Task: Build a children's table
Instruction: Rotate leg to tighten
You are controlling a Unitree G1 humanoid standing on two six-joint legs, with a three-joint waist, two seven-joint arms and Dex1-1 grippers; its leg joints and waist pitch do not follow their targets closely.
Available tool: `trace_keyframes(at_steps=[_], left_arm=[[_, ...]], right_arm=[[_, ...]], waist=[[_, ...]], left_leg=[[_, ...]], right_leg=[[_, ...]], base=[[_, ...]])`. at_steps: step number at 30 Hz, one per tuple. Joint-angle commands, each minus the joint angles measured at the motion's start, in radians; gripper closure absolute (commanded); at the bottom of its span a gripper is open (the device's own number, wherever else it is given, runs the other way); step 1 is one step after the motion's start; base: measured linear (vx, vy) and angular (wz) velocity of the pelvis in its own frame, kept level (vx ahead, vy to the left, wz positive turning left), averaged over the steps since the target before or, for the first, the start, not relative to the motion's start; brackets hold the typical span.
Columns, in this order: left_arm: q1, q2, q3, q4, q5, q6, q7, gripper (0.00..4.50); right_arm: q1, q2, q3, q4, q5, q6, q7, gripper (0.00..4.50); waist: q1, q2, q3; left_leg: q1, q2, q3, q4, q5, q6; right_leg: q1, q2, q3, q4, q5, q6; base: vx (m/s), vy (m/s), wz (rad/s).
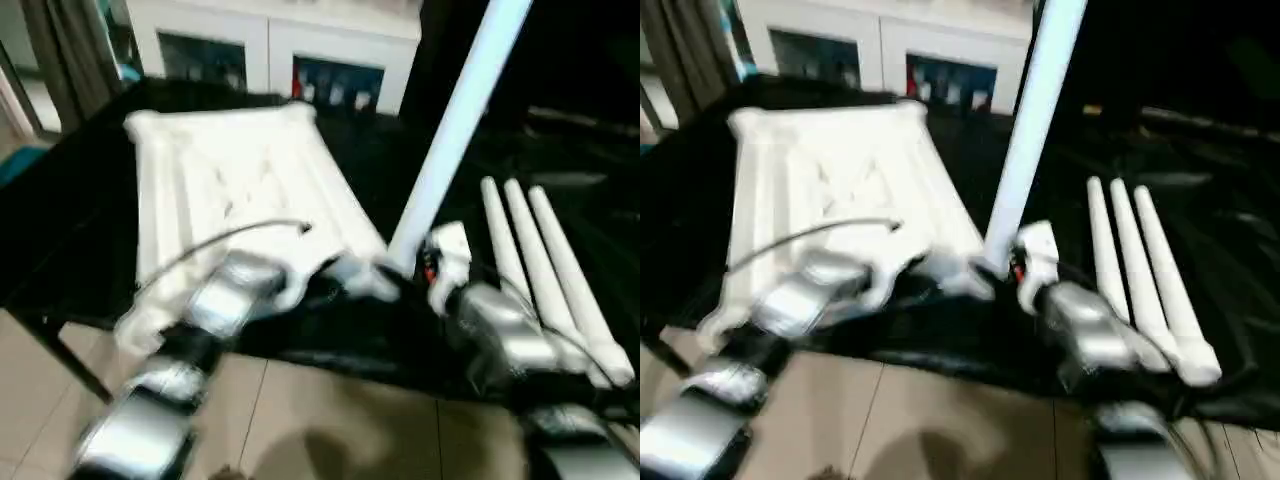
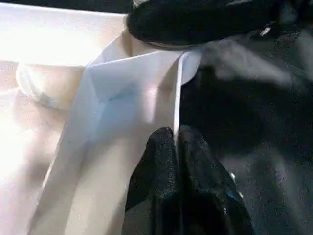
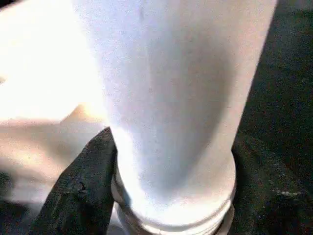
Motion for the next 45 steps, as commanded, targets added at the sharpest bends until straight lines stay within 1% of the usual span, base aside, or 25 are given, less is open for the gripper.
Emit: trace_keyframes(at_steps=[1,2,3,5,7,9,10,11,12,15,16,17,19,20,22,24,25,26,28,30,31,34,35,38,45], left_arm=[[-0.024,-0.026,0.036,0.041,-0.002,0.009,0.102,4.5],[-0.028,-0.032,0.036,0.047,0.0,0.007,0.113,4.5],[-0.036,-0.044,0.037,0.06,0.002,0.002,0.133,4.5],[-0.051,-0.076,0.033,0.077,0.009,-0.01,0.166,4.5],[-0.051,-0.088,0.022,0.07,0.013,-0.014,0.158,4.5],[-0.047,-0.097,0.01,0.063,0.02,-0.016,0.143,4.5],[-0.048,-0.099,0.009,0.068,0.023,-0.019,0.143,4.5],[-0.044,-0.094,0.006,0.066,0.024,-0.023,0.133,4.5],[-0.039,-0.088,-0.001,0.068,0.026,-0.031,0.122,4.5],[-0.027,-0.072,-0.009,0.059,0.022,-0.037,0.094,4.5],[-0.026,-0.07,-0.01,0.059,0.021,-0.038,0.092,4.5],[-0.019,-0.058,-0.017,0.051,0.018,-0.049,0.066,4.5],[0.004,-0.021,-0.033,0.026,0.012,-0.066,0.0,4.5],[0.013,-0.006,-0.037,0.017,0.008,-0.074,-0.029,4.5],[0.033,0.031,-0.042,-0.005,0.0,-0.079,-0.093,4.5],[0.049,0.068,-0.045,-0.023,-0.006,-0.084,-0.15,4.5],[0.049,0.068,-0.045,-0.023,-0.006,-0.084,-0.15,4.5],[0.069,0.116,-0.055,-0.051,-0.019,-0.122,-0.236,4.5],[0.069,0.116,-0.055,-0.051,-0.019,-0.122,-0.236,4.5],[0.077,0.135,-0.059,-0.066,-0.026,-0.132,-0.274,4.5],[0.089,0.163,-0.065,-0.095,-0.042,-0.14,-0.331,4.5],[0.109,0.211,-0.063,-0.163,-0.086,-0.129,-0.445,4.5],[0.109,0.214,-0.062,-0.167,-0.087,-0.129,-0.452,4.5],[0.106,0.215,-0.06,-0.16,-0.08,-0.139,-0.45,4.5],[0.104,0.223,-0.058,-0.157,-0.076,-0.143,-0.45,4.5]], right_arm=[[0.01,0.029,-0.036,0.078,0.01,0.033,-0.12,1.79],[0.006,0.035,-0.038,0.083,0.011,0.032,-0.131,1.79],[-0.004,0.049,-0.041,0.094,0.013,0.031,-0.153,1.79],[-0.029,0.083,-0.031,0.116,-0.002,0.017,-0.193,1.79],[-0.04,0.093,-0.014,0.125,-0.019,0.005,-0.199,1.79],[-0.051,0.104,-0.013,0.138,-0.026,-0.013,-0.194,1.79],[-0.054,0.106,-0.016,0.143,-0.028,-0.019,-0.197,1.23],[-0.054,0.106,-0.018,0.137,-0.024,-0.023,-0.18,1.09],[-0.055,0.109,-0.024,0.131,-0.016,-0.032,-0.157,1.09],[-0.055,0.102,-0.02,0.116,-0.01,-0.039,-0.118,0.89],[-0.055,0.102,-0.019,0.115,-0.01,-0.04,-0.115,0.66],[-0.055,0.093,-0.014,0.105,-0.01,-0.04,-0.091,0.66],[-0.04,0.058,0.007,0.058,-0.004,-0.024,0.0,0.66],[-0.033,0.042,0.017,0.04,-0.002,-0.014,0.044,0.66],[-0.008,-0.003,0.045,-0.01,-0.002,0.001,0.144,0.66],[0.019,-0.052,0.075,-0.059,-0.007,0.006,0.236,0.66],[0.019,-0.052,0.075,-0.059,-0.007,0.006,0.236,0.66],[0.047,-0.106,0.106,-0.107,-0.011,0.009,0.336,0.66],[0.047,-0.106,0.106,-0.107,-0.011,0.009,0.336,0.66],[0.057,-0.127,0.118,-0.127,-0.011,0.01,0.378,0.66],[0.071,-0.155,0.131,-0.157,-0.014,0.017,0.434,0.66],[0.094,-0.212,0.161,-0.214,-0.009,0.054,0.541,0.66],[0.095,-0.217,0.164,-0.219,-0.006,0.061,0.552,0.66],[0.095,-0.22,0.166,-0.223,-0.001,0.068,0.563,0.82],[0.098,-0.225,0.18,-0.23,-0.006,0.08,0.592,1.36]], waist=[[0.0,0.002,-0.059],[0.0,0.003,-0.059],[0.0,0.015,-0.061],[0.0,0.011,-0.061],[0.001,0.017,-0.061],[-0.002,0.013,-0.061],[-0.002,0.014,-0.06],[-0.003,0.014,-0.058],[-0.003,0.011,-0.057],[-0.003,0.012,-0.057],[-0.004,0.013,-0.057],[-0.005,0.01,-0.057],[-0.006,0.01,-0.056],[-0.005,0.007,-0.056],[-0.004,0.009,-0.058],[-0.003,0.009,-0.057],[-0.005,0.008,-0.056],[-0.003,0.006,-0.056],[-0.002,0.006,-0.055],[-0.002,0.009,-0.055],[-0.004,0.008,-0.054],[0.0,0.007,-0.056],[-0.001,0.005,-0.057],[0.0,0.005,-0.056],[0.003,0.0,-0.057]], left_leg=[[0.005,0.032,-0.011,-0.071,-0.159,0.002],[0.004,0.031,-0.011,-0.071,-0.155,0.009],[0.004,0.031,-0.011,-0.071,-0.142,0.013],[0.002,0.031,-0.011,-0.07,-0.138,0.019],[0.001,0.032,-0.012,-0.071,-0.136,0.022],[0.001,0.032,-0.011,-0.071,-0.142,0.026],[0.001,0.032,-0.011,-0.071,-0.147,0.027],[0.002,0.032,-0.011,-0.073,-0.159,0.027],[0.001,0.032,-0.011,-0.073,-0.169,0.029],[0.0,0.033,-0.012,-0.074,-0.17,0.033],[-0.001,0.033,-0.012,-0.074,-0.165,0.034],[0.0,0.033,-0.011,-0.074,-0.164,0.036],[-0.004,0.032,-0.012,-0.074,-0.165,0.044],[-0.006,0.033,-0.013,-0.074,-0.155,0.052],[-0.003,0.035,-0.012,-0.072,-0.14,0.06],[-0.004,0.034,-0.01,-0.07,-0.125,0.076],[-0.005,0.034,-0.009,-0.07,-0.124,0.078],[-0.003,0.034,-0.01,-0.07,-0.124,0.079],[-0.003,0.036,-0.009,-0.07,-0.125,0.079],[0.0,0.037,-0.01,-0.073,-0.132,0.071],[-0.002,0.038,-0.01,-0.073,-0.138,0.068],[-0.002,0.038,-0.009,-0.07,-0.109,0.08],[-0.002,0.038,-0.008,-0.069,-0.1,0.09],[0.0,0.038,-0.007,-0.069,-0.092,0.088],[-0.001,0.037,-0.007,-0.068,-0.09,0.08]], right_leg=[[0.041,-0.073,0.062,-0.088,-0.159,-0.187],[0.041,-0.072,0.062,-0.087,-0.147,-0.187],[0.041,-0.071,0.062,-0.086,-0.108,-0.19],[0.043,-0.07,0.06,-0.083,-0.081,-0.196],[0.044,-0.071,0.059,-0.082,-0.076,-0.2],[0.044,-0.07,0.06,-0.082,-0.067,-0.202],[0.044,-0.07,0.059,-0.083,-0.072,-0.202],[0.043,-0.07,0.059,-0.086,-0.09,-0.201],[0.044,-0.071,0.06,-0.088,-0.109,-0.196],[0.044,-0.072,0.06,-0.089,-0.123,-0.191],[0.044,-0.072,0.06,-0.088,-0.116,-0.193],[0.043,-0.071,0.06,-0.088,-0.113,-0.196],[0.046,-0.072,0.06,-0.088,-0.118,-0.195],[0.05,-0.072,0.059,-0.088,-0.112,-0.193],[0.047,-0.073,0.06,-0.086,-0.09,-0.203],[0.048,-0.072,0.059,-0.084,-0.068,-0.21],[0.048,-0.072,0.06,-0.084,-0.069,-0.213],[0.048,-0.072,0.06,-0.086,-0.088,-0.211],[0.046,-0.073,0.061,-0.085,-0.088,-0.214],[0.044,-0.072,0.06,-0.085,-0.098,-0.219],[0.044,-0.073,0.06,-0.085,-0.105,-0.219],[0.048,-0.072,0.062,-0.077,-0.055,-0.226],[0.046,-0.071,0.062,-0.075,-0.034,-0.231],[0.045,-0.071,0.061,-0.074,-0.032,-0.245],[0.046,-0.071,0.061,-0.074,-0.043,-0.233]], base=[[0.0,0.0,0.0],[0.0,0.0,0.0],[0.0,0.0,0.0],[0.0,0.0,0.0],[0.0,0.0,0.0],[0.0,0.0,0.0],[0.0,0.0,0.0],[0.0,0.0,0.0],[0.0,0.0,0.0],[0.0,0.0,0.0],[0.0,0.0,0.0],[0.0,0.0,0.0],[0.0,0.0,0.0],[0.0,0.0,0.0],[0.0,0.0,0.0],[0.0,0.0,0.0],[0.0,0.0,0.0],[0.0,0.0,0.0],[0.0,0.0,0.0],[0.0,0.0,0.0],[0.0,0.0,0.0],[0.0,0.0,0.0],[0.0,0.0,0.0],[0.0,0.0,0.0],[0.0,0.0,0.0]])
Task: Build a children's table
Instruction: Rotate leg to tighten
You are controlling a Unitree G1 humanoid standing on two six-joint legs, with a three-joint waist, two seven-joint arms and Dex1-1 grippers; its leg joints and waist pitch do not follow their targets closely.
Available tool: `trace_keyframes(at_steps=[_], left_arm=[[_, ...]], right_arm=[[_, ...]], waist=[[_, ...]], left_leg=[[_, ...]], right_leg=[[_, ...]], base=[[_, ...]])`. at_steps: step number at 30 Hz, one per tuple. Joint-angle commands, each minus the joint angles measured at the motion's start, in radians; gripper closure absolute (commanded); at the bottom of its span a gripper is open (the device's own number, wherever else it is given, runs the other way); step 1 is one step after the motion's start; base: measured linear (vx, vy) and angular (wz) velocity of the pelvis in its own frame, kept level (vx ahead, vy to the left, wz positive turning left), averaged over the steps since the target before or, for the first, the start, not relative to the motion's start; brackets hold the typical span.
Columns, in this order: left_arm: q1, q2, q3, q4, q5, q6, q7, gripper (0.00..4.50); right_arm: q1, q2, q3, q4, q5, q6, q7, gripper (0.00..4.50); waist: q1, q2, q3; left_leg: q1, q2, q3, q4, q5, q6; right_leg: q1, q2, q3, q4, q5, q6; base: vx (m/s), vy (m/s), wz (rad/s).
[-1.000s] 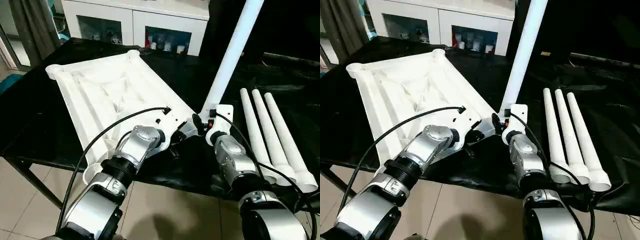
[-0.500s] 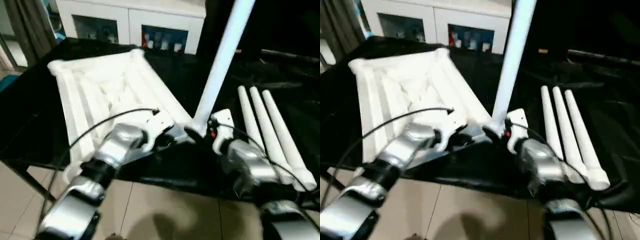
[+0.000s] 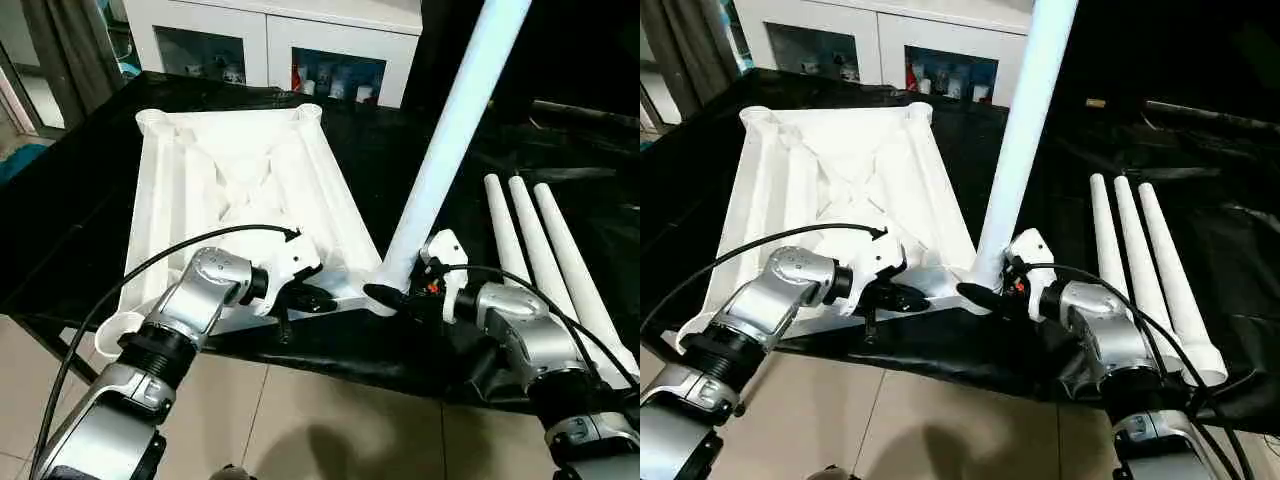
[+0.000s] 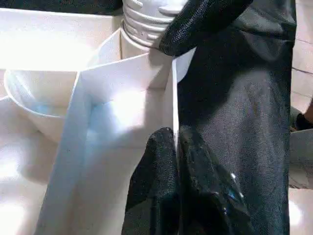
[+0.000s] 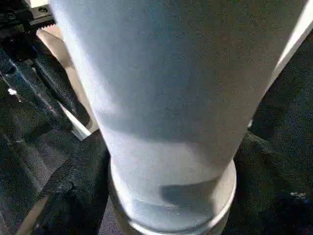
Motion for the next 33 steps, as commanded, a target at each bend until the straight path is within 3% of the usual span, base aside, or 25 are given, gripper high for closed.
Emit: trace_keyframes(at_steps=[1,4,10,14,15,17,18,20,21,22,23,24,25,26,27,33], left_arm=[[0.007,-0.004,-0.015,-0.007,-0.017,-0.006,-0.033,4.5],[0.007,-0.001,-0.013,-0.005,-0.013,-0.007,-0.03,4.5],[-0.003,-0.032,0.001,0.03,0.013,0.009,0.07,4.5],[-0.073,-0.142,0.049,0.17,0.058,0.046,0.353,4.5],[-0.073,-0.142,0.049,0.17,0.058,0.046,0.353,4.5],[-0.117,-0.208,0.07,0.236,0.066,0.065,0.486,4.5],[-0.141,-0.243,0.08,0.269,0.069,0.07,0.553,4.5],[-0.141,-0.243,0.08,0.269,0.069,0.07,0.553,4.5],[-0.181,-0.304,0.091,0.324,0.071,0.061,0.646,4.5],[-0.196,-0.327,0.084,0.343,0.078,0.042,0.667,4.5],[-0.197,-0.329,0.084,0.345,0.078,0.041,0.668,4.5],[-0.219,-0.356,0.075,0.379,0.089,0.012,0.681,4.5],[-0.219,-0.356,0.075,0.379,0.089,0.012,0.681,4.5],[-0.224,-0.359,0.062,0.394,0.094,-0.007,0.655,4.5],[-0.225,-0.359,0.06,0.397,0.094,-0.01,0.65,4.5],[-0.219,-0.345,0.044,0.411,0.1,-0.054,0.608,4.5]], right_arm=[[0.006,-0.019,0.0,-0.011,-0.006,0.013,0.011,1.41],[0.004,-0.013,-0.008,-0.004,-0.002,0.016,0.009,1.67],[-0.008,0.026,-0.057,0.059,-0.003,0.018,-0.126,1.73],[-0.054,0.108,-0.164,0.211,-0.013,0.006,-0.499,1.74],[-0.054,0.108,-0.164,0.211,-0.013,0.006,-0.499,1.74],[-0.08,0.144,-0.204,0.272,-0.008,0.011,-0.663,1.74],[-0.094,0.165,-0.223,0.298,-0.004,0.011,-0.74,1.74],[-0.094,0.165,-0.223,0.298,-0.004,0.011,-0.74,1.74],[-0.118,0.207,-0.234,0.336,-0.004,0.007,-0.837,1.74],[-0.125,0.228,-0.222,0.34,-0.018,-0.006,-0.857,1.74],[-0.126,0.23,-0.221,0.341,-0.019,-0.008,-0.858,1.74],[-0.14,0.259,-0.206,0.357,-0.039,-0.034,-0.869,1.74],[-0.14,0.259,-0.206,0.357,-0.039,-0.034,-0.869,1.74],[-0.145,0.269,-0.192,0.363,-0.048,-0.062,-0.859,1.19],[-0.146,0.27,-0.191,0.365,-0.05,-0.066,-0.859,1.05],[-0.144,0.257,-0.185,0.355,-0.06,-0.112,-0.853,0.63]], waist=[[0.002,-0.009,-0.059],[0.003,-0.007,-0.06],[0.001,-0.007,-0.058],[-0.004,-0.007,-0.058],[-0.003,-0.006,-0.057],[-0.003,-0.005,-0.057],[-0.001,-0.002,-0.059],[0.002,-0.004,-0.061],[0.002,0.002,-0.062],[0.005,0.009,-0.064],[0.005,0.002,-0.066],[0.011,0.013,-0.067],[0.01,0.007,-0.067],[0.011,0.005,-0.068],[0.012,0.009,-0.067],[0.007,0.007,-0.06]], left_leg=[[0.003,0.036,-0.009,-0.06,-0.092,0.074],[0.003,0.036,-0.009,-0.059,-0.085,0.076],[0.004,0.036,-0.008,-0.061,-0.099,0.062],[0.01,0.035,-0.011,-0.065,-0.138,0.008],[0.011,0.033,-0.009,-0.063,-0.141,0.01],[0.007,0.032,-0.009,-0.063,-0.136,0.018],[0.012,0.033,-0.008,-0.063,-0.13,0.013],[0.012,0.032,-0.009,-0.062,-0.126,0.012],[0.005,0.031,-0.008,-0.06,-0.104,0.021],[0.01,0.031,-0.009,-0.06,-0.098,0.018],[0.009,0.031,-0.008,-0.059,-0.097,0.02],[0.008,0.028,-0.009,-0.057,-0.092,0.023],[0.006,0.029,-0.009,-0.058,-0.084,0.028],[0.005,0.027,-0.008,-0.056,-0.08,0.041],[0.005,0.028,-0.008,-0.056,-0.084,0.046],[0.007,0.031,-0.01,-0.064,-0.166,0.033]], right_leg=[[0.051,-0.072,0.061,-0.07,-0.039,-0.233],[0.051,-0.073,0.061,-0.069,-0.036,-0.232],[0.049,-0.073,0.061,-0.072,-0.056,-0.232],[0.048,-0.075,0.061,-0.082,-0.159,-0.208],[0.045,-0.075,0.062,-0.084,-0.163,-0.207],[0.046,-0.073,0.063,-0.085,-0.157,-0.198],[0.042,-0.073,0.064,-0.084,-0.141,-0.2],[0.045,-0.072,0.063,-0.081,-0.122,-0.204],[0.048,-0.07,0.063,-0.076,-0.078,-0.201],[0.045,-0.07,0.064,-0.076,-0.056,-0.201],[0.048,-0.069,0.063,-0.073,-0.029,-0.204],[0.049,-0.07,0.062,-0.071,-0.015,-0.208],[0.051,-0.07,0.061,-0.07,0.012,-0.208],[0.053,-0.069,0.061,-0.069,0.034,-0.21],[0.053,-0.071,0.061,-0.07,0.041,-0.212],[0.05,-0.073,0.06,-0.087,-0.11,-0.191]], base=[[0.0,0.0,0.0],[0.0,0.0,0.0],[0.0,0.0,0.0],[0.0,0.0,0.0],[0.0,0.0,0.0],[0.0,0.0,0.0],[0.0,0.0,0.0],[0.0,0.0,0.0],[0.0,0.0,0.0],[0.0,0.0,0.0],[0.0,0.0,0.0],[0.0,0.0,0.0],[0.0,0.0,0.0],[0.0,0.0,0.0],[0.0,0.0,0.0],[0.0,0.0,0.0]])
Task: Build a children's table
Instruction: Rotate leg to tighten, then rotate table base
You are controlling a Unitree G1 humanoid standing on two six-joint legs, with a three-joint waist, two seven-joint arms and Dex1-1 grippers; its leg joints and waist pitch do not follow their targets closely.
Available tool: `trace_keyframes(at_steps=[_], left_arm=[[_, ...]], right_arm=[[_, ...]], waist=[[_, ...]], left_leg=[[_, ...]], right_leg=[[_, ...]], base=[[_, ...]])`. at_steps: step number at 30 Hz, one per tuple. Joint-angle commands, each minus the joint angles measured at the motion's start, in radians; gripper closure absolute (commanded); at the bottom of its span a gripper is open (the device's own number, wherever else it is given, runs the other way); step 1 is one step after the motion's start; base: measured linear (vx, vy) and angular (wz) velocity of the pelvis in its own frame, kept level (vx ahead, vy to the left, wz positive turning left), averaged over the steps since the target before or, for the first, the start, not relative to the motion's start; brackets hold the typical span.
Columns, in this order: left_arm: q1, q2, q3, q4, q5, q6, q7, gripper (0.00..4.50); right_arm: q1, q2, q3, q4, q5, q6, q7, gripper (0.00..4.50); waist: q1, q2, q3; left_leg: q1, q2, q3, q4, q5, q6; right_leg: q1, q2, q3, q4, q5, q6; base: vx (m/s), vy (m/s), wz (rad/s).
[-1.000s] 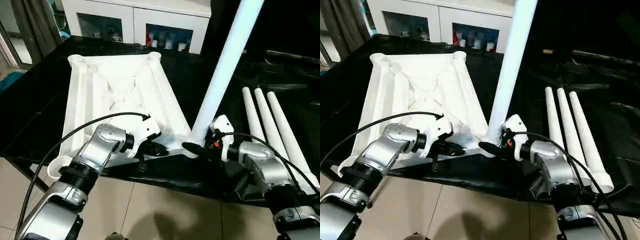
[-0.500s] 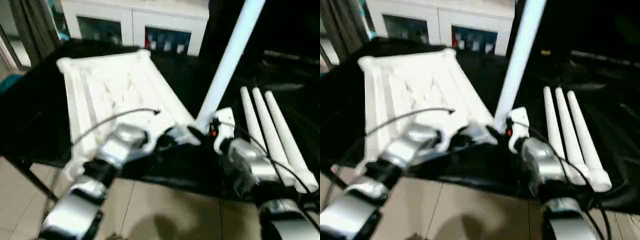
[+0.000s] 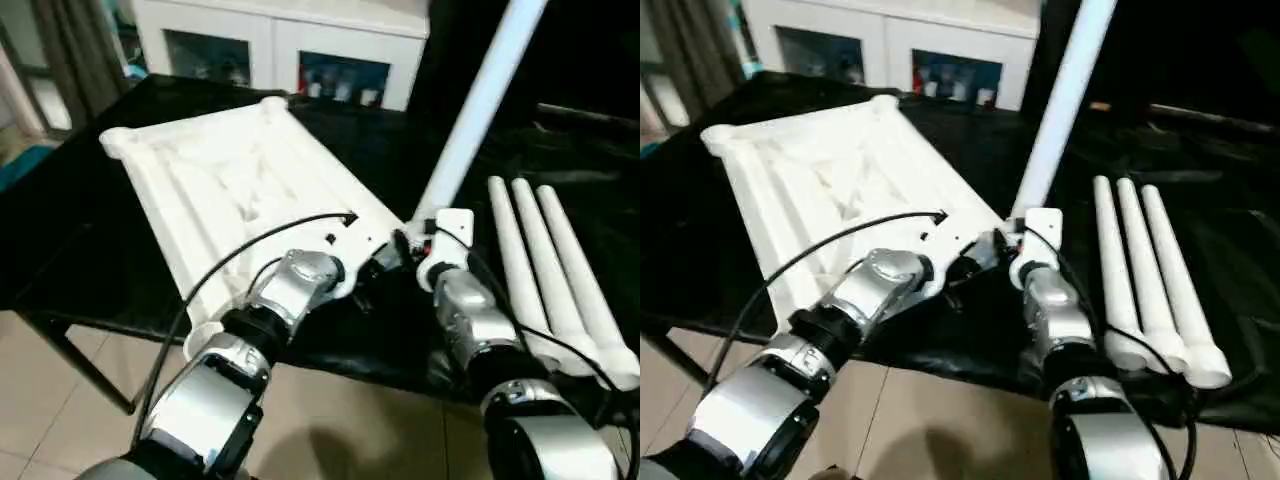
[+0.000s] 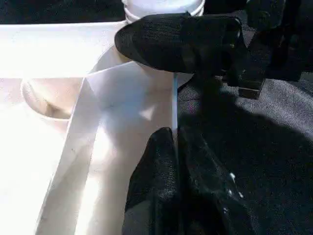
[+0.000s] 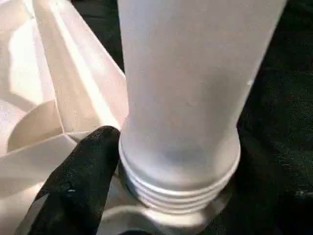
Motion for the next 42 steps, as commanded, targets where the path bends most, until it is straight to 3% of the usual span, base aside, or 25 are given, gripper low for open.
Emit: trace_keyframes(at_steps=[1,4,5,6,8,9,10,11,12,14,16,17,18,19,21,24,26,27,28,30,31,32,34,35,42], left_arm=[[-0.009,0.006,0.001,0.019,0.003,-0.054,-0.014,4.5],[-0.01,0.004,0.009,0.024,-0.001,-0.127,-0.018,4.5],[-0.011,0.001,0.019,0.022,-0.01,-0.157,-0.023,4.5],[-0.01,-0.003,0.027,0.012,-0.019,-0.194,-0.026,4.05],[-0.015,-0.007,0.05,0.002,-0.04,-0.205,-0.024,4.05],[-0.021,-0.009,0.076,-0.014,-0.063,-0.217,-0.017,3.93],[-0.027,-0.007,0.086,-0.015,-0.068,-0.222,-0.007,3.91],[-0.03,-0.002,0.091,-0.018,-0.07,-0.228,-0.002,3.83],[-0.036,0.01,0.108,-0.032,-0.079,-0.232,0.009,3.73],[-0.04,0.019,0.124,-0.047,-0.088,-0.231,0.015,3.55],[-0.038,0.059,0.148,-0.096,-0.095,-0.198,0.024,3.49],[-0.032,0.101,0.172,-0.142,-0.091,-0.17,0.055,3.4],[-0.032,0.101,0.172,-0.142,-0.091,-0.17,0.055,3.3],[-0.019,0.149,0.184,-0.181,-0.065,-0.152,0.094,3.15],[0.013,0.242,0.222,-0.258,-0.018,-0.109,0.166,3.1],[0.079,0.361,0.298,-0.365,0.02,-0.042,0.23,2.85],[0.101,0.393,0.322,-0.391,0.029,-0.02,0.246,2.7],[0.145,0.459,0.358,-0.42,0.069,0.022,0.289,2.64],[0.166,0.492,0.364,-0.42,0.094,0.037,0.306,2.55],[0.187,0.522,0.365,-0.425,0.116,0.056,0.322,2.46],[0.206,0.543,0.37,-0.424,0.121,0.076,0.329,2.38],[0.228,0.563,0.362,-0.432,0.123,0.105,0.324,2.24],[0.254,0.572,0.357,-0.443,0.113,0.138,0.303,2.08],[0.293,0.579,0.343,-0.467,0.102,0.192,0.265,2.03],[0.383,0.566,0.283,-0.605,0.053,0.326,0.092,1.48]], right_arm=[[0.028,-0.008,0.006,0.007,-0.004,0.007,0.019,0.63],[0.064,-0.034,-0.003,-0.073,-0.003,-0.007,0.047,0.63],[0.084,-0.044,-0.007,-0.112,0.001,-0.009,0.056,0.63],[0.107,-0.053,-0.011,-0.153,0.005,-0.008,0.062,0.58],[0.141,-0.065,-0.013,-0.214,0.014,-0.004,0.078,0.58],[0.189,-0.08,-0.013,-0.3,0.025,0.0,0.101,0.58],[0.212,-0.087,-0.012,-0.343,0.03,0.003,0.117,0.58],[0.229,-0.091,-0.013,-0.377,0.037,0.009,0.129,0.58],[0.265,-0.101,-0.011,-0.445,0.051,0.023,0.157,0.58],[0.292,-0.11,-0.008,-0.498,0.063,0.035,0.181,0.58],[0.335,-0.137,0.018,-0.555,0.066,0.047,0.242,0.58],[0.368,-0.159,0.039,-0.593,0.067,0.052,0.291,0.58],[0.369,-0.159,0.039,-0.594,0.067,0.052,0.291,0.58],[0.395,-0.175,0.054,-0.632,0.085,0.072,0.336,0.58],[0.444,-0.213,0.088,-0.707,0.102,0.103,0.411,0.58],[0.493,-0.239,0.108,-0.777,0.123,0.161,0.46,0.58],[0.494,-0.235,0.108,-0.769,0.119,0.169,0.457,0.58],[0.471,-0.214,0.113,-0.705,0.075,0.167,0.412,0.58],[0.456,-0.201,0.118,-0.673,0.054,0.167,0.389,0.58],[0.445,-0.191,0.124,-0.651,0.037,0.172,0.369,0.58],[0.434,-0.18,0.131,-0.637,0.027,0.177,0.356,0.58],[0.426,-0.171,0.141,-0.632,0.021,0.19,0.347,0.58],[0.416,-0.162,0.153,-0.62,0.009,0.2,0.333,0.58],[0.398,-0.147,0.171,-0.6,-0.005,0.217,0.315,0.58],[0.331,-0.102,0.2,-0.522,-0.03,0.218,0.306,0.58]], waist=[[0.001,-0.004,-0.059],[0.002,-0.011,-0.06],[0.006,-0.009,-0.061],[0.009,-0.017,-0.06],[0.011,-0.015,-0.061],[0.015,-0.014,-0.065],[0.021,-0.011,-0.066],[0.016,-0.015,-0.066],[0.017,-0.008,-0.065],[0.017,-0.012,-0.065],[0.016,-0.01,-0.064],[0.014,-0.003,-0.061],[0.013,-0.005,-0.062],[0.012,0.006,-0.061],[0.006,0.004,-0.06],[-0.001,0.01,-0.06],[-0.007,0.016,-0.058],[-0.006,0.017,-0.062],[-0.008,0.015,-0.055],[-0.009,0.02,-0.057],[-0.006,0.015,-0.057],[-0.003,0.018,-0.057],[0.004,0.021,-0.058],[0.007,0.016,-0.058],[0.009,0.02,-0.058]], left_leg=[[0.004,0.029,-0.012,-0.066,-0.162,0.039],[0.003,0.031,-0.012,-0.065,-0.135,0.052],[0.002,0.031,-0.012,-0.064,-0.115,0.062],[0.002,0.03,-0.01,-0.062,-0.101,0.076],[0.0,0.03,-0.011,-0.062,-0.091,0.083],[-0.003,0.029,-0.012,-0.059,-0.068,0.096],[0.002,0.036,-0.013,-0.059,-0.061,0.099],[-0.003,0.034,-0.013,-0.055,-0.045,0.116],[-0.005,0.032,-0.013,-0.055,-0.045,0.126],[-0.004,0.034,-0.014,-0.053,-0.045,0.137],[-0.004,0.033,-0.013,-0.054,-0.059,0.137],[-0.007,0.034,-0.013,-0.054,-0.074,0.131],[-0.008,0.033,-0.014,-0.055,-0.084,0.125],[-0.008,0.031,-0.015,-0.056,-0.088,0.119],[-0.01,0.035,-0.017,-0.058,-0.116,0.108],[-0.009,0.037,-0.019,-0.059,-0.11,0.088],[-0.005,0.035,-0.017,-0.06,-0.111,0.077],[-0.001,0.038,-0.018,-0.059,-0.111,0.062],[-0.006,0.034,-0.016,-0.063,-0.119,0.056],[-0.001,0.035,-0.016,-0.064,-0.129,0.037],[0.001,0.035,-0.015,-0.063,-0.131,0.035],[0.003,0.035,-0.015,-0.065,-0.131,0.029],[0.005,0.037,-0.016,-0.065,-0.127,0.02],[0.004,0.036,-0.014,-0.065,-0.116,0.017],[0.0,0.034,-0.014,-0.067,-0.123,0.002]], right_leg=[[0.048,-0.071,0.059,-0.088,-0.122,-0.188],[0.049,-0.07,0.06,-0.085,-0.099,-0.182],[0.05,-0.07,0.06,-0.082,-0.067,-0.182],[0.05,-0.069,0.06,-0.082,-0.043,-0.182],[0.052,-0.071,0.06,-0.078,-0.035,-0.186],[0.056,-0.07,0.06,-0.073,0.015,-0.193],[0.052,-0.073,0.06,-0.07,0.039,-0.201],[0.052,-0.069,0.058,-0.063,0.089,-0.209],[0.052,-0.068,0.057,-0.063,0.101,-0.212],[0.052,-0.069,0.057,-0.062,0.116,-0.214],[0.052,-0.07,0.056,-0.065,0.099,-0.215],[0.053,-0.068,0.056,-0.067,0.085,-0.214],[0.054,-0.069,0.055,-0.068,0.071,-0.209],[0.052,-0.068,0.055,-0.068,0.059,-0.21],[0.056,-0.064,0.054,-0.069,0.04,-0.193],[0.052,-0.061,0.054,-0.066,0.026,-0.19],[0.043,-0.057,0.054,-0.069,0.017,-0.197],[0.04,-0.06,0.054,-0.063,0.018,-0.209],[0.038,-0.057,0.054,-0.069,-0.007,-0.206],[0.035,-0.058,0.055,-0.068,-0.029,-0.202],[0.035,-0.058,0.056,-0.071,-0.033,-0.2],[0.033,-0.059,0.058,-0.067,-0.03,-0.201],[0.032,-0.06,0.058,-0.065,-0.018,-0.198],[0.031,-0.059,0.058,-0.063,0.0,-0.2],[0.034,-0.064,0.061,-0.062,0.011,-0.217]], base=[[0.0,0.0,0.0],[0.0,0.0,0.0],[0.0,0.0,0.0],[0.0,0.0,0.0],[0.0,0.0,0.0],[0.0,0.0,0.0],[0.0,0.0,0.0],[0.0,0.0,0.0],[0.0,0.0,0.0],[0.0,0.0,0.0],[0.0,0.0,0.0],[0.0,0.0,0.0],[0.0,0.0,0.0],[0.0,0.0,0.0],[0.0,0.0,0.0],[0.0,0.0,0.0],[0.0,0.0,0.0],[0.0,0.0,0.0],[0.0,0.0,0.0],[0.0,0.0,0.0],[0.0,0.0,0.0],[0.0,0.0,0.0],[0.0,0.0,0.0],[0.0,0.0,0.0],[0.0,0.0,0.0]])
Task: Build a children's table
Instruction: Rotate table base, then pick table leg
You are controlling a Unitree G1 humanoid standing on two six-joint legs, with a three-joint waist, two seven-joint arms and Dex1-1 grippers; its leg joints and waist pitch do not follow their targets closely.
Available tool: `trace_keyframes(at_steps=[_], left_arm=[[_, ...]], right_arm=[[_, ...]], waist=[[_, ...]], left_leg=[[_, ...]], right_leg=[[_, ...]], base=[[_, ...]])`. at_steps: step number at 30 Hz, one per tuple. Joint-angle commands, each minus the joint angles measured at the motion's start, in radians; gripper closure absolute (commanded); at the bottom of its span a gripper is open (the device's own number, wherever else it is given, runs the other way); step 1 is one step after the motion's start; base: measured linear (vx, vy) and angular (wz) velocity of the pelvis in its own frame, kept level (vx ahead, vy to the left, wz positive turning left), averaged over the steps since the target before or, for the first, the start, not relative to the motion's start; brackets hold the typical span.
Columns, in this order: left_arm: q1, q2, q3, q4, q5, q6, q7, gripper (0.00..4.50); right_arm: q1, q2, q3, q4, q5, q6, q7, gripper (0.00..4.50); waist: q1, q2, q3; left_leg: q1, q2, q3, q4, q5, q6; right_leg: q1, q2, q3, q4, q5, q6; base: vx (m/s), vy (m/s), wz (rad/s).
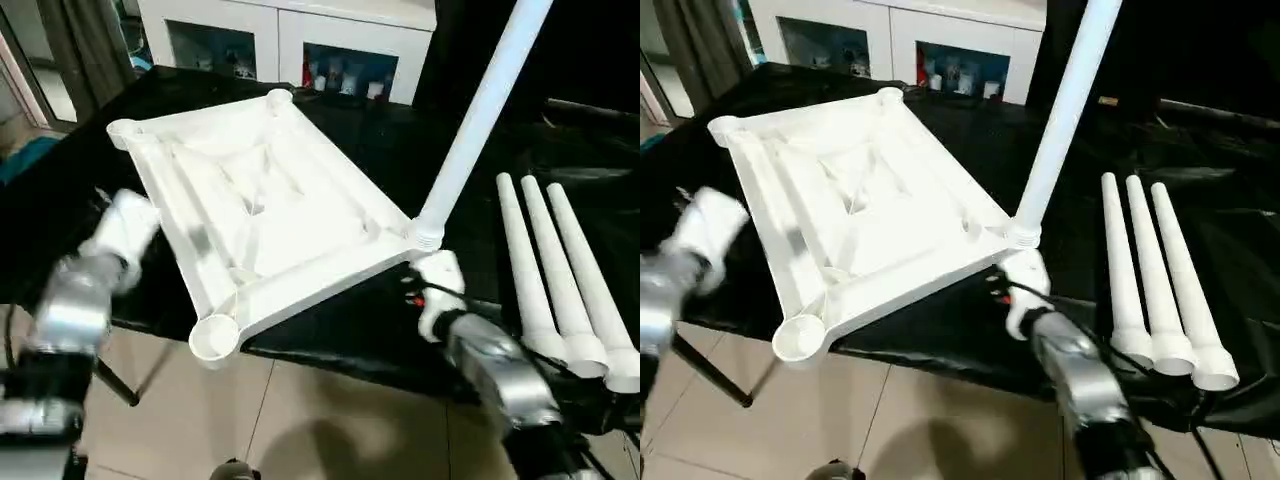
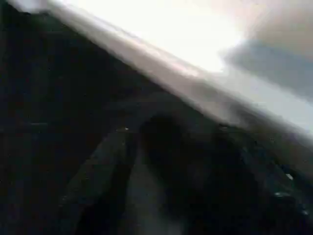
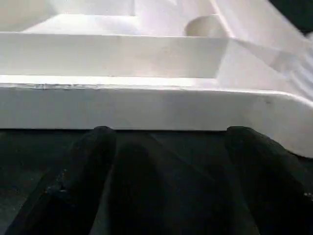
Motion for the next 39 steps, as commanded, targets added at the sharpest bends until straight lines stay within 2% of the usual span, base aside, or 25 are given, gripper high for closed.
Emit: trace_keyframes(at_steps=[1,3,6,10,13,14,16,17,18,19,21,22,23,24,26,27,28,29,30,32,33,34,35,37,39], left_arm=[[0.006,0.002,-0.041,-0.087,-0.042,0.03,-0.086,1.48],[0.032,0.019,-0.082,-0.151,-0.068,0.044,-0.151,1.28],[0.069,0.037,-0.13,-0.252,-0.12,0.08,-0.248,1.07],[0.107,0.023,-0.182,-0.372,-0.188,0.081,-0.382,0.75],[0.112,0.009,-0.21,-0.387,-0.193,0.072,-0.407,0.52],[0.104,-0.023,-0.243,-0.377,-0.197,0.05,-0.418,0.46],[0.091,-0.048,-0.262,-0.351,-0.193,0.028,-0.419,0.31],[0.066,-0.087,-0.286,-0.291,-0.179,-0.03,-0.408,0.08],[0.054,-0.104,-0.295,-0.261,-0.169,-0.062,-0.399,0.02],[0.026,-0.134,-0.306,-0.201,-0.151,-0.102,-0.382,0.02],[-0.044,-0.192,-0.318,-0.067,-0.117,-0.174,-0.323,0.02],[-0.092,-0.228,-0.319,0.02,-0.096,-0.218,-0.275,0.02],[-0.116,-0.24,-0.323,0.06,-0.081,-0.237,-0.247,0.02],[-0.125,-0.245,-0.325,0.076,-0.075,-0.245,-0.236,0.02],[-0.142,-0.252,-0.33,0.105,-0.062,-0.258,-0.213,0.02],[-0.173,-0.272,-0.333,0.151,-0.052,-0.291,-0.169,0.02],[-0.173,-0.272,-0.333,0.151,-0.052,-0.291,-0.169,0.02],[-0.178,-0.281,-0.33,0.161,-0.056,-0.301,-0.166,0.02],[-0.161,-0.279,-0.333,0.127,-0.067,-0.302,-0.203,0.02],[-0.133,-0.267,-0.34,0.07,-0.08,-0.291,-0.253,0.02],[-0.123,-0.263,-0.341,0.048,-0.086,-0.284,-0.27,0.0],[-0.088,-0.244,-0.343,-0.033,-0.113,-0.257,-0.326,0.0],[-0.07,-0.234,-0.346,-0.075,-0.128,-0.241,-0.353,0.0],[-0.042,-0.211,-0.353,-0.145,-0.154,-0.211,-0.395,0.0],[-0.018,-0.189,-0.359,-0.215,-0.186,-0.176,-0.432,0.0]], right_arm=[[-0.032,0.007,-0.006,0.049,-0.015,-0.017,-0.014,0.58],[-0.058,0.019,-0.011,0.086,-0.02,-0.031,-0.024,0.58],[-0.085,0.025,-0.019,0.118,-0.022,-0.043,-0.049,0.58],[-0.106,0.022,-0.032,0.122,-0.025,-0.04,-0.062,0.58],[-0.104,0.018,-0.036,0.112,-0.024,-0.037,-0.06,0.58],[-0.096,0.009,-0.042,0.092,-0.024,-0.034,-0.059,0.58],[-0.089,0.002,-0.047,0.076,-0.027,-0.029,-0.064,0.58],[-0.081,-0.01,-0.058,0.047,-0.029,-0.017,-0.077,0.58],[-0.077,-0.015,-0.062,0.033,-0.029,-0.01,-0.082,0.58],[-0.068,-0.026,-0.073,-0.002,-0.026,0.012,-0.089,0.58],[-0.044,-0.052,-0.094,-0.086,-0.035,0.077,-0.116,0.58],[-0.029,-0.068,-0.106,-0.142,-0.054,0.132,-0.145,0.58],[-0.021,-0.079,-0.105,-0.173,-0.083,0.163,-0.169,0.58],[-0.018,-0.083,-0.105,-0.185,-0.094,0.176,-0.179,0.58],[-0.012,-0.091,-0.102,-0.209,-0.122,0.201,-0.2,0.58],[0.003,-0.117,-0.108,-0.284,-0.138,0.286,-0.206,0.58],[0.003,-0.117,-0.108,-0.284,-0.138,0.286,-0.206,0.58],[0.008,-0.128,-0.117,-0.317,-0.128,0.328,-0.198,0.58],[-0.002,-0.132,-0.163,-0.352,-0.077,0.391,-0.199,0.58],[-0.022,-0.127,-0.219,-0.364,-0.031,0.432,-0.223,0.58],[-0.03,-0.125,-0.238,-0.365,-0.021,0.444,-0.235,0.32],[-0.064,-0.132,-0.283,-0.349,-0.014,0.492,-0.273,0.32],[-0.082,-0.138,-0.3,-0.336,-0.011,0.518,-0.284,0.25],[-0.119,-0.147,-0.323,-0.305,-0.018,0.578,-0.295,0.12],[-0.168,-0.166,-0.337,-0.249,-0.015,0.633,-0.284,0.05]], waist=[[-0.001,0.019,-0.065],[0.001,0.021,-0.066],[-0.002,0.023,-0.067],[-0.004,0.026,-0.068],[-0.008,0.025,-0.065],[-0.009,0.028,-0.064],[-0.011,0.024,-0.065],[-0.012,0.028,-0.066],[-0.01,0.026,-0.066],[-0.012,0.029,-0.067],[-0.013,0.025,-0.066],[-0.01,0.027,-0.066],[-0.01,0.021,-0.068],[-0.011,0.021,-0.065],[-0.014,0.018,-0.066],[-0.023,0.05,-0.065],[-0.023,0.05,-0.065],[-0.028,0.04,-0.07],[-0.03,0.037,-0.07],[-0.029,0.036,-0.075],[-0.029,0.04,-0.075],[-0.032,0.029,-0.074],[-0.032,0.024,-0.075],[-0.032,0.032,-0.074],[-0.033,0.017,-0.068]], left_leg=[[0.019,0.032,-0.014,-0.07,-0.128,-0.002],[0.022,0.033,-0.013,-0.07,-0.13,-0.008],[0.017,0.032,-0.015,-0.072,-0.109,-0.014],[0.018,0.029,-0.013,-0.07,-0.109,-0.017],[0.017,0.028,-0.011,-0.07,-0.121,-0.02],[0.017,0.027,-0.011,-0.07,-0.132,-0.022],[0.018,0.026,-0.01,-0.07,-0.137,-0.023],[0.017,0.025,-0.01,-0.068,-0.134,-0.022],[0.021,0.024,-0.009,-0.067,-0.137,-0.022],[0.02,0.024,-0.01,-0.067,-0.136,-0.024],[0.015,0.023,-0.013,-0.069,-0.134,-0.022],[0.032,0.022,-0.008,-0.065,-0.167,-0.026],[0.018,0.023,-0.014,-0.068,-0.155,-0.029],[0.011,0.02,-0.016,-0.069,-0.142,-0.03],[0.013,0.02,-0.016,-0.069,-0.155,-0.033],[0.017,0.019,-0.017,-0.067,-0.166,-0.038],[0.017,0.019,-0.017,-0.067,-0.166,-0.038],[0.011,0.015,-0.018,-0.061,-0.138,-0.019],[0.01,0.014,-0.017,-0.06,-0.115,0.0],[0.009,0.017,-0.016,-0.057,-0.079,0.027],[0.007,0.019,-0.015,-0.056,-0.07,0.032],[0.01,0.019,-0.011,-0.056,-0.062,0.038],[0.006,0.018,-0.011,-0.055,-0.044,0.042],[0.01,0.02,-0.01,-0.054,-0.028,0.044],[0.011,0.018,-0.004,-0.056,-0.06,0.036]], right_leg=[[0.047,-0.066,0.061,-0.064,0.008,-0.218],[0.046,-0.066,0.062,-0.063,0.011,-0.22],[0.052,-0.065,0.06,-0.056,0.03,-0.222],[0.053,-0.062,0.062,-0.058,0.042,-0.219],[0.053,-0.058,0.062,-0.059,0.036,-0.214],[0.053,-0.058,0.063,-0.063,0.015,-0.204],[0.055,-0.056,0.064,-0.065,0.007,-0.195],[0.055,-0.056,0.065,-0.066,0.007,-0.189],[0.052,-0.053,0.065,-0.07,0.005,-0.18],[0.055,-0.054,0.065,-0.068,0.008,-0.179],[0.059,-0.052,0.064,-0.071,0.003,-0.164],[0.048,-0.048,0.066,-0.08,-0.031,-0.147],[0.063,-0.055,0.066,-0.075,-0.04,-0.144],[0.065,-0.052,0.065,-0.079,-0.05,-0.133],[0.064,-0.057,0.065,-0.081,-0.083,-0.122],[0.058,-0.052,0.065,-0.087,-0.084,-0.127],[0.058,-0.052,0.065,-0.087,-0.084,-0.127],[0.068,-0.051,0.066,-0.076,-0.022,-0.143],[0.07,-0.051,0.066,-0.075,-0.001,-0.155],[0.07,-0.056,0.068,-0.07,0.028,-0.181],[0.068,-0.055,0.068,-0.067,0.034,-0.188],[0.065,-0.054,0.068,-0.069,0.031,-0.198],[0.066,-0.052,0.067,-0.063,0.024,-0.202],[0.06,-0.051,0.068,-0.059,0.021,-0.209],[0.057,-0.048,0.071,-0.066,-0.039,-0.199]], base=[[0.0,0.0,0.0],[0.0,0.0,0.0],[0.0,0.0,0.0],[0.0,0.0,0.0],[0.0,0.0,0.0],[0.0,0.0,0.0],[0.0,0.0,0.0],[0.0,0.0,0.0],[0.0,0.0,0.0],[0.0,0.0,0.0],[0.0,0.0,0.0],[0.0,0.0,0.0],[0.0,0.0,0.0],[0.0,0.0,0.0],[0.0,0.0,0.0],[0.0,0.0,0.0],[0.0,0.0,0.0],[0.0,0.0,0.0],[0.0,0.0,0.0],[0.0,0.0,0.0],[0.0,0.0,0.0],[0.0,0.0,0.0],[0.0,0.0,0.0],[0.0,0.0,0.0],[0.0,0.0,0.0]])
